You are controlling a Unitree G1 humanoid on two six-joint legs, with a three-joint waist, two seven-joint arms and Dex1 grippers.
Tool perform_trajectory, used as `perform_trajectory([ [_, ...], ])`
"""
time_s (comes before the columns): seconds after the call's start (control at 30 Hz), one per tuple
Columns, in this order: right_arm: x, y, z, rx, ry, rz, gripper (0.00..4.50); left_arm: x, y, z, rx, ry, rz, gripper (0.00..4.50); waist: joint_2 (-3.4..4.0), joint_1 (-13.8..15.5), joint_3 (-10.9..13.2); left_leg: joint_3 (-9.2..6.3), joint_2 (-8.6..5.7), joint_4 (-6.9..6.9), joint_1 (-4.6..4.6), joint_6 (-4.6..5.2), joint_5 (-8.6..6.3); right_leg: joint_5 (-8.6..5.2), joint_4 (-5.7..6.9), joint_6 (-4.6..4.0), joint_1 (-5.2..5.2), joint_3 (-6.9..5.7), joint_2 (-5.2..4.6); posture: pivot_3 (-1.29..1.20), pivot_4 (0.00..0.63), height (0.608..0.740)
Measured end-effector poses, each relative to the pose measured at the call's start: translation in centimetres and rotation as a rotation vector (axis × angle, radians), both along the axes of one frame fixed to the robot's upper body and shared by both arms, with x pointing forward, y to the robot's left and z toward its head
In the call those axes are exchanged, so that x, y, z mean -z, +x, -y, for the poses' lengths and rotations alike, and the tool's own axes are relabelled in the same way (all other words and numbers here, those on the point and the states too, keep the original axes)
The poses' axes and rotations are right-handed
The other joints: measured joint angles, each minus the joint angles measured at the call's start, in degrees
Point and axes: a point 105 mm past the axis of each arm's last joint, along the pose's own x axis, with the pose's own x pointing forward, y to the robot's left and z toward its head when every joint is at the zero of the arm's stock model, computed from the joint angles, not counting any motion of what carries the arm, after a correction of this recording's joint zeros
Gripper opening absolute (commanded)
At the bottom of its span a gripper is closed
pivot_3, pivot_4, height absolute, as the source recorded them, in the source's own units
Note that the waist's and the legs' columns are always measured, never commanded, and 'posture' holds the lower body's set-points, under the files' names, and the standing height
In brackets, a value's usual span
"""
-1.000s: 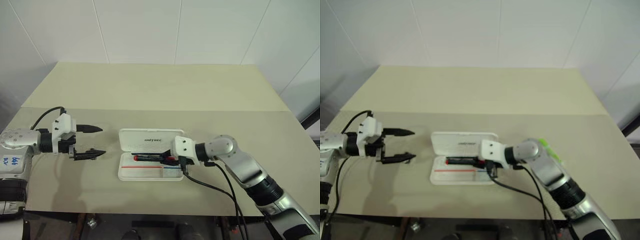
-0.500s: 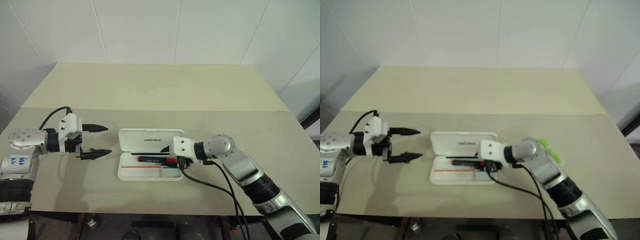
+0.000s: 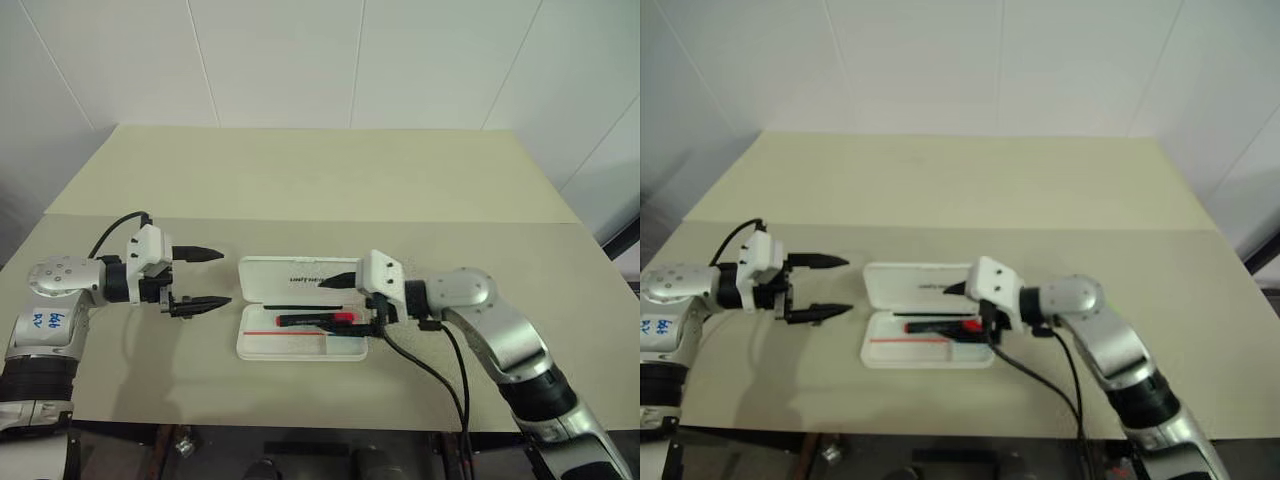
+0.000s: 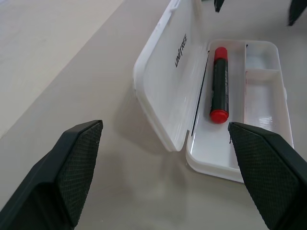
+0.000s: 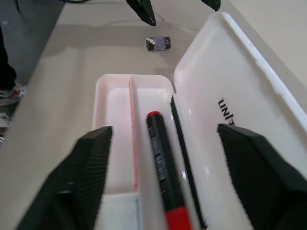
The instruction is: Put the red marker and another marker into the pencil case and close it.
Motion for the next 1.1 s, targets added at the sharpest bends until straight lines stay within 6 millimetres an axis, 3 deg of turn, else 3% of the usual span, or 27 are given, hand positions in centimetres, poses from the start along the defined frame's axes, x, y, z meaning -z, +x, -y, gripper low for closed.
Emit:
perform_trajectory([
  [0.17, -1.6, -1.3, 3.2, 0.096, 0.075, -0.038, 4.48, -0.3, 0.0, 0.8, 0.018, -0.021, 0.003, 4.50, 0.00, -0.05, 0.00, 0.00, 0.00, 0.03, 0.02, 0.00, 0.00, 0.00, 0.01, 0.00, 0.02, 0.01, 0.01, 0.00, 0.150, 0.740],
  [0.37, -2.4, 0.6, 8.9, 0.409, 0.126, 0.001, 4.48, -1.0, -0.3, 2.2, 0.044, -0.073, 0.005, 4.50, -0.01, 0.03, 0.00, 0.02, 0.00, 0.09, 0.04, 0.00, 0.00, 0.00, 0.03, 0.00, 0.06, 0.02, 0.03, 0.00, 0.150, 0.740],
  [0.43, -1.6, 1.4, 10.9, 0.515, 0.120, -0.015, 4.48, -1.4, -0.4, 2.7, 0.059, -0.091, 0.006, 4.50, -0.01, 0.07, 0.00, 0.02, 0.00, 0.09, 0.04, 0.00, 0.00, 0.00, 0.02, 0.00, 0.07, 0.02, 0.03, 0.00, 0.150, 0.740],
  [0.6, 2.7, 3.7, 18.6, 0.888, 0.059, -0.124, 4.48, -2.9, -0.4, 4.2, 0.093, -0.118, 0.034, 4.50, -0.02, 0.51, 0.00, 0.02, -0.05, 0.20, 0.02, 0.01, 0.00, 0.01, 0.02, 0.02, 0.11, 0.02, 0.00, 0.00, 0.150, 0.740],
  [0.83, 5.4, 4.3, 22.9, 1.082, 0.053, -0.204, 4.48, -5.4, 0.0, 6.0, 0.143, -0.108, 0.083, 4.50, 0.00, -0.08, 0.01, 0.08, -0.04, 0.29, 0.07, 0.01, 0.00, 0.03, 0.09, 0.06, 0.15, 0.10, 0.05, 0.00, 0.150, 0.740],
  [1.1, 6.4, 3.7, 23.3, 1.106, 0.052, -0.213, 4.48, -6.4, -0.1, 6.9, 0.191, -0.086, 0.095, 4.50, 0.00, -0.08, 0.01, 0.09, -0.03, 0.29, 0.08, 0.01, 0.00, 0.04, 0.08, 0.07, 0.18, 0.11, 0.07, 0.00, 0.150, 0.740],
])
